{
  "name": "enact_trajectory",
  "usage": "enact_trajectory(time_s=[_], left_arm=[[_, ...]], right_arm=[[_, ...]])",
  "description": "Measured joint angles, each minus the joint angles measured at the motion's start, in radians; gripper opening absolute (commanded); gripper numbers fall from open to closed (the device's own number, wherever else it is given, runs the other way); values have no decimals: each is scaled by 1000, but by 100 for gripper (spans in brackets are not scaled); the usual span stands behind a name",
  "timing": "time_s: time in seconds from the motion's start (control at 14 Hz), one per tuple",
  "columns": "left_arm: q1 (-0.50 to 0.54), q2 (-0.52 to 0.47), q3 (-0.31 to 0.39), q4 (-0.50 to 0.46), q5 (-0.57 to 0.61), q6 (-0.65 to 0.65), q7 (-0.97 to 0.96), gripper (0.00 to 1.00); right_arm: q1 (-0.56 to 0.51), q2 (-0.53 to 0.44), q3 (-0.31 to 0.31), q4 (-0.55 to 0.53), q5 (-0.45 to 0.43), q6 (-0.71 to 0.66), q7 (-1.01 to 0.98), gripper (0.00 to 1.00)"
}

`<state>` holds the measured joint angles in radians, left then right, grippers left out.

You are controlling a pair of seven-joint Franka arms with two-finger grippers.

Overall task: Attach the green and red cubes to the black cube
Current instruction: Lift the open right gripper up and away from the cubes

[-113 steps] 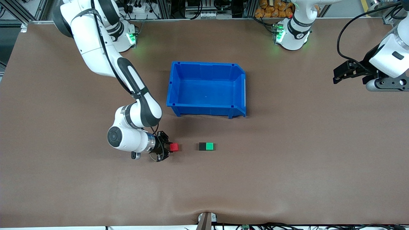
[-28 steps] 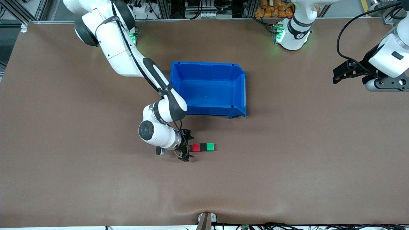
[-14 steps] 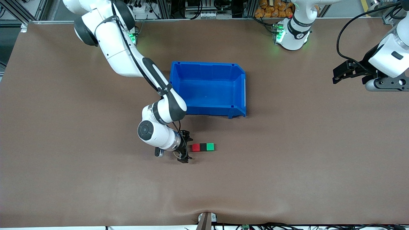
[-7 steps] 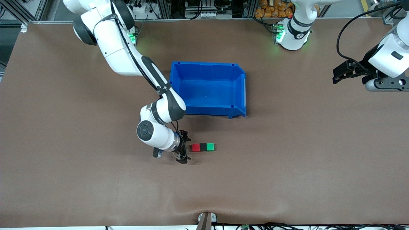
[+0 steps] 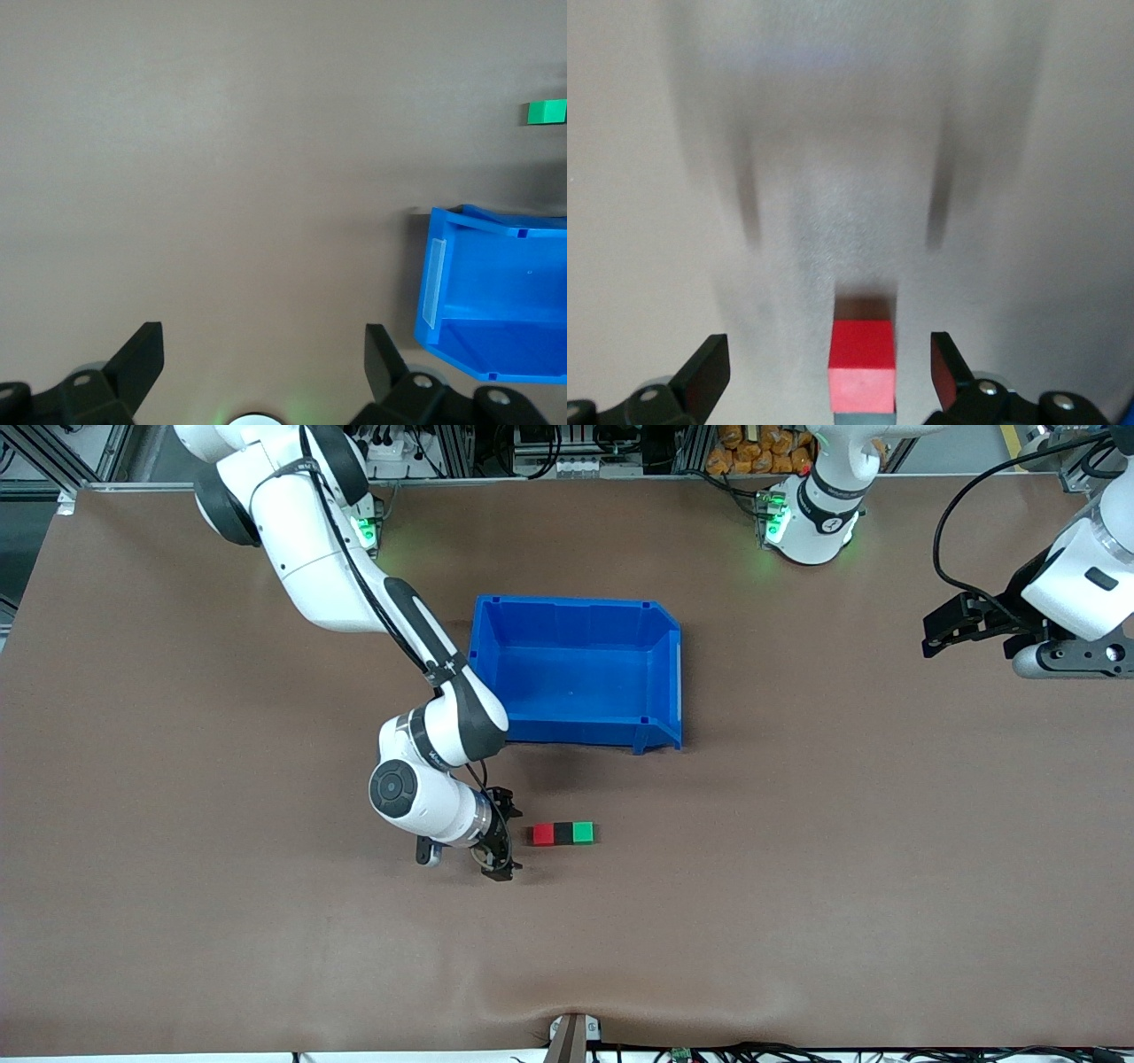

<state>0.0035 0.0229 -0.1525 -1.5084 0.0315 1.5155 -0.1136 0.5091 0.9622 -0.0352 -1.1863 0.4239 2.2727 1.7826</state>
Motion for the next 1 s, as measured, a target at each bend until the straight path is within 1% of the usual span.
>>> enact_trajectory(time_s=[0.5, 0.71, 1.0], left_arm=[[0, 0, 0, 0, 0, 3, 0, 100], [0, 0, 0, 0, 0, 4, 0, 100], [0, 0, 0, 0, 0, 4, 0, 100]], right_arm=[[-24, -27, -1, 5, -5, -26, 0, 100], [-45, -47, -1, 6, -5, -92, -1, 100], [-57, -55, -1, 7, -8, -114, -5, 100]])
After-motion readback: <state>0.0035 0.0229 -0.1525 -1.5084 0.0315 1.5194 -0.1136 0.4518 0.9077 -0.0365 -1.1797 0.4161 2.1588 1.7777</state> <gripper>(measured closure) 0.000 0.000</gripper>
